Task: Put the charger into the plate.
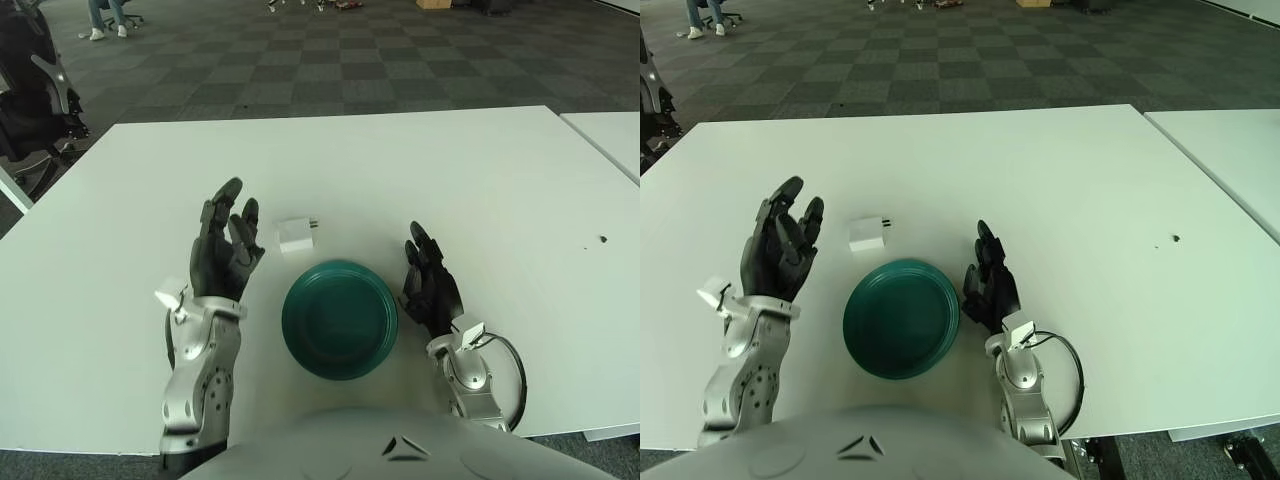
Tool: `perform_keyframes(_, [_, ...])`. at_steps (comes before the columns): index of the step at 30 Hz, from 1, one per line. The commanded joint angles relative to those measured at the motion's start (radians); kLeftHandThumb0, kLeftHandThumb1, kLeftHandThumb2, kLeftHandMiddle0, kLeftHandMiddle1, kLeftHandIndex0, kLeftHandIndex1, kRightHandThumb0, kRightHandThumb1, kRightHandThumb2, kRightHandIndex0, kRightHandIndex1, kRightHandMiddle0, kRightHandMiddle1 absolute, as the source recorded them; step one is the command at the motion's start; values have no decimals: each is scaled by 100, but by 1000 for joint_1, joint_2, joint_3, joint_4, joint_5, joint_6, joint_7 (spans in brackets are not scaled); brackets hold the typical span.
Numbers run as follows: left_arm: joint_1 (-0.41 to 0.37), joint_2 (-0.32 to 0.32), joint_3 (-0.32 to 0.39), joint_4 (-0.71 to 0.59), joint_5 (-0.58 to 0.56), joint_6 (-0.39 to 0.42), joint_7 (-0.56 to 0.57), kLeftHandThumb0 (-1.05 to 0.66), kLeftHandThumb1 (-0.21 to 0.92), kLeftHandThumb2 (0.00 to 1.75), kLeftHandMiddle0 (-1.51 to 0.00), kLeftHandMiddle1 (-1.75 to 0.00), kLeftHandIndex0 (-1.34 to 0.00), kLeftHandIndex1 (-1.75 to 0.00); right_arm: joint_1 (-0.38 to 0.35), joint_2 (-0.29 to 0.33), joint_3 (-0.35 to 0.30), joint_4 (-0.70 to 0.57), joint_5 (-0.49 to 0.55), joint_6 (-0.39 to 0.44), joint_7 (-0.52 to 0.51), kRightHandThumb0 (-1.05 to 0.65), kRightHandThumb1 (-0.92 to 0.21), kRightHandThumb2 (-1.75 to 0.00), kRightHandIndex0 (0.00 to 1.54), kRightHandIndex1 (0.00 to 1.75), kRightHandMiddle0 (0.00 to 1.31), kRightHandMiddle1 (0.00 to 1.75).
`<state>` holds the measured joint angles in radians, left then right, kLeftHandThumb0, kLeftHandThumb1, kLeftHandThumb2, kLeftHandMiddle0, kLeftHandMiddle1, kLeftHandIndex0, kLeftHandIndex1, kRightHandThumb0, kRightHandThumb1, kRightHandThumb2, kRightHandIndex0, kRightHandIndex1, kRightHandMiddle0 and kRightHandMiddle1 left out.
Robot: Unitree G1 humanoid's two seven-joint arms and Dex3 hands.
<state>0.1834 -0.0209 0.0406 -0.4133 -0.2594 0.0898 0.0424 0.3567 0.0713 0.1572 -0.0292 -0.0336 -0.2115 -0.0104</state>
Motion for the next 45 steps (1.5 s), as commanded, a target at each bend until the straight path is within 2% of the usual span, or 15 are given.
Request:
perform_keyframes(1, [-114,100,-41,88,250,-40,42,-82,92,83,-30,0,0,-73,30,0,-5,126,-11,134,-14,-91,-92,-94,0,0,0,4])
perform_keyframes(4, [-167,194,-88,172,454,-92,68,-84,92,80,-29,0,0,-71,27,1,-1,124,-16,134,-18,-91,-92,-95,0,0,2,5])
perform_keyframes(6, [-210,288,-120,246,580,-129,64,-87,92,76,-29,0,0,-74,28,0,2,121,-24,127,-20,-91,-92,-95,2,1,3,6])
perform_keyframes(9, [-249,379,-159,313,703,-165,57,-93,92,70,-30,0,0,-84,28,-1,5,119,-30,122,-20,-92,-92,-96,3,1,4,7])
perform_keyframes(13, [-304,485,-236,347,852,-154,-21,-101,92,64,-30,0,-3,-92,29,-4,6,119,-32,115,-14,-94,-92,-96,4,1,4,8])
perform_keyframes(20, [-410,512,-310,478,880,-185,-114,-105,92,57,-28,0,-6,-96,27,-5,3,134,-32,101,-11,-95,-92,-96,5,0,0,19])
perform_keyframes(24, [-475,522,-349,606,879,-243,-156,-105,92,53,-25,0,-6,-96,24,-2,-1,148,-25,89,-10,-95,-92,-95,5,0,0,21])
perform_keyframes(34, [-556,538,-413,676,893,-270,-298,-105,92,49,-16,0,-1,-92,17,9,-8,167,-20,60,-15,-94,-92,-94,6,0,0,26])
perform_keyframes(40, [-604,522,-440,771,904,-303,-312,-105,92,50,-12,0,0,-90,11,14,-10,183,-28,41,-24,-93,-92,-95,7,1,0,31])
perform_keyframes(45, [-651,505,-473,862,920,-327,-314,-105,92,50,-8,0,0,-79,4,14,-7,199,-43,29,-36,-93,-92,-96,8,1,0,34])
